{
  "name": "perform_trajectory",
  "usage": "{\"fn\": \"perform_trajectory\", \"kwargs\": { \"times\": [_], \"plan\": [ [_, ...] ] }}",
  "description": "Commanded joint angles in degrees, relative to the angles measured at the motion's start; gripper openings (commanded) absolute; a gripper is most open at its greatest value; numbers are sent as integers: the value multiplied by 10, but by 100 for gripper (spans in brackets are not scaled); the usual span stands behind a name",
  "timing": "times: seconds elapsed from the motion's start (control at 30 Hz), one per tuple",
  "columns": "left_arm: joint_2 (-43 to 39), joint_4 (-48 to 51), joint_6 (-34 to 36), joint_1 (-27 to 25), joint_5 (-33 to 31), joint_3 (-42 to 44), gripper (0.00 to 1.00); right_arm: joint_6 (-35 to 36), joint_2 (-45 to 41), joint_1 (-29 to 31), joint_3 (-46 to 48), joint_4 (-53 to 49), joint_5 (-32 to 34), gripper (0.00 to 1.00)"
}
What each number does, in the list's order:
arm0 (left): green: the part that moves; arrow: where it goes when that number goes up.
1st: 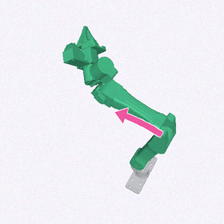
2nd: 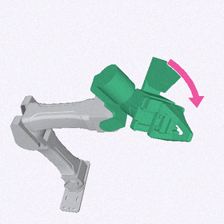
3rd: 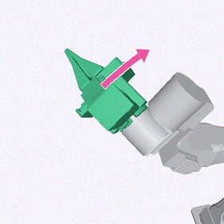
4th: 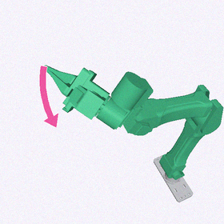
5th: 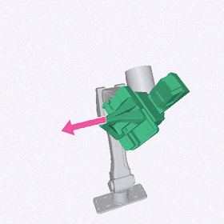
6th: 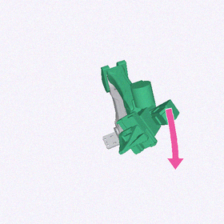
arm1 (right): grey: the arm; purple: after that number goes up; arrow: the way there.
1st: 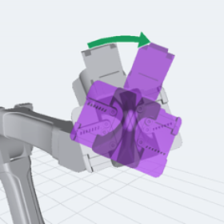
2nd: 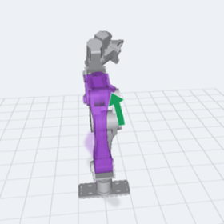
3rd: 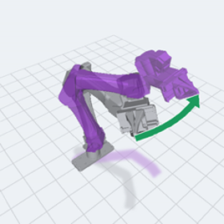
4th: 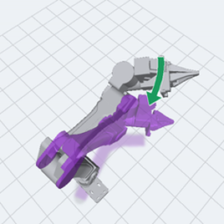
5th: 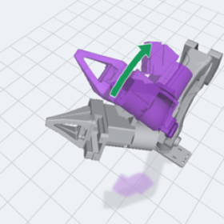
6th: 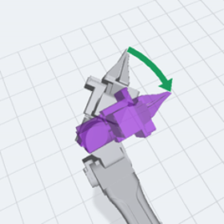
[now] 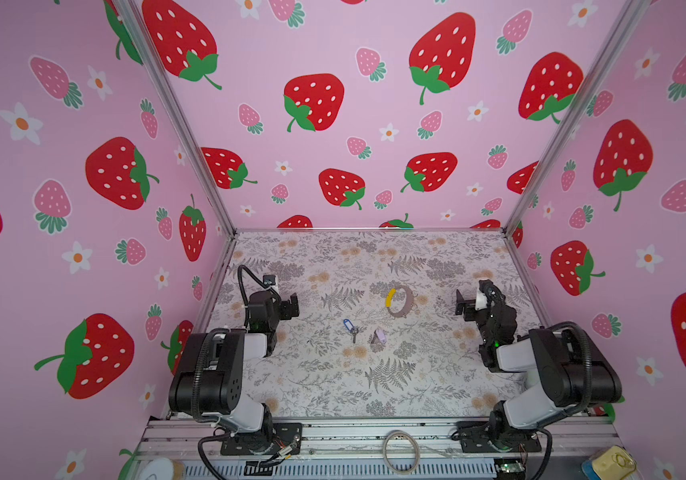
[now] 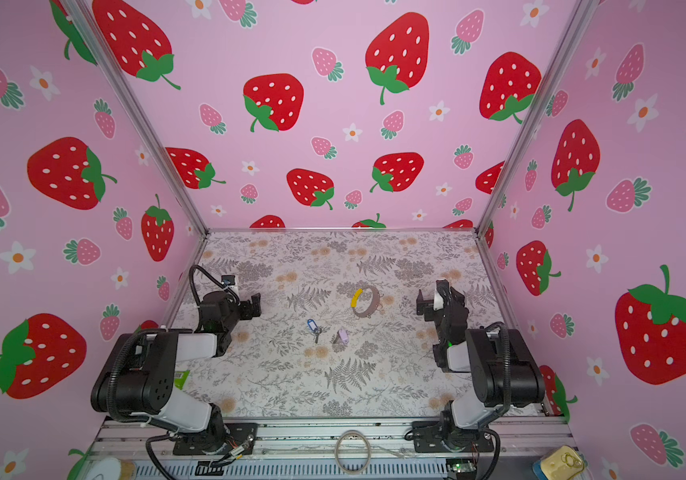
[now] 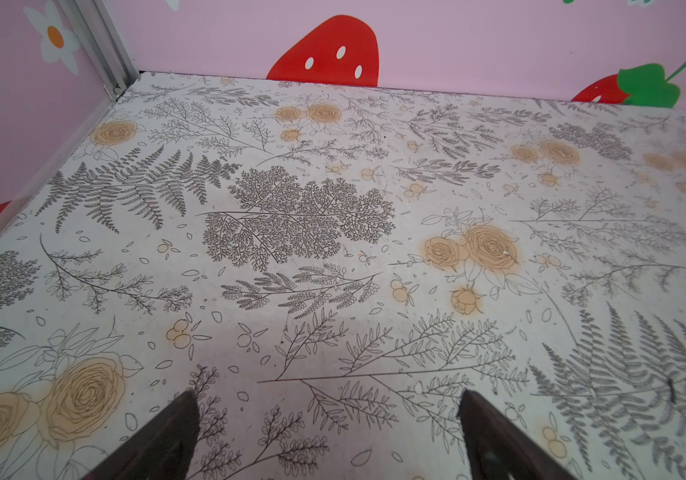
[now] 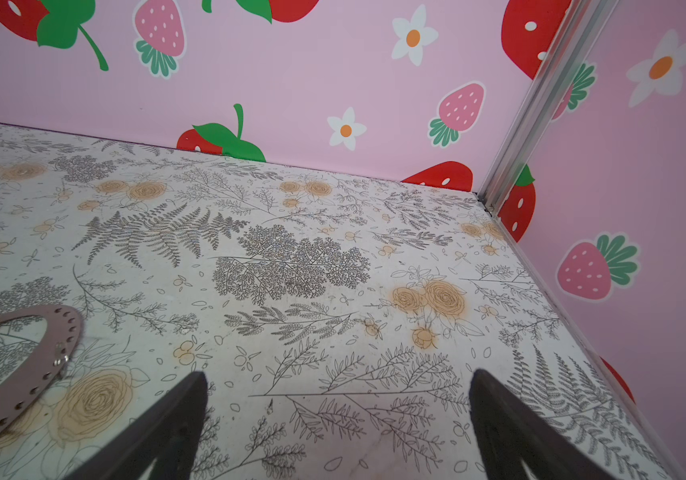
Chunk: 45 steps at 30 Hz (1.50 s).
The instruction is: Put the keys on the keyring
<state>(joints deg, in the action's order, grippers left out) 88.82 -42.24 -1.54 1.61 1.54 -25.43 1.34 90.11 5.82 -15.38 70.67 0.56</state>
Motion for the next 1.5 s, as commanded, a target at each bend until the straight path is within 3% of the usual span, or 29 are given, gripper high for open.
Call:
{"fn": "perform_trajectory", "kwargs": {
  "times": [0.0, 0.5, 0.83, 0.97, 1.13, 1.2, 1.3, 1.47],
  "plan": [
    [0, -11, 1, -3, -1, -9, 99, -5, -1, -3, 2, 10, 3, 99],
    [-1, -13, 5, -10, -14, -8, 99, 0, -3, -3, 7, 20, -8, 99],
    [-11, -25, 16, -11, 17, 2, 97, 12, -12, 3, 28, 53, -23, 99],
    [-88, 106, 10, -11, 2, -39, 97, 16, -85, 6, -15, -85, -27, 100],
    [-171, 247, -4, -19, 59, -94, 96, 20, -161, 18, -83, -246, -102, 95],
    [-195, 298, -11, -39, 59, -112, 95, 21, -168, 27, -124, -334, -140, 94],
    [-226, 365, -1, -91, 56, -133, 95, 53, -152, 40, -195, -473, -186, 80],
    [-242, 431, 8, -182, 43, -160, 95, 64, -122, 59, -283, -626, -205, 73]
  ]
}}
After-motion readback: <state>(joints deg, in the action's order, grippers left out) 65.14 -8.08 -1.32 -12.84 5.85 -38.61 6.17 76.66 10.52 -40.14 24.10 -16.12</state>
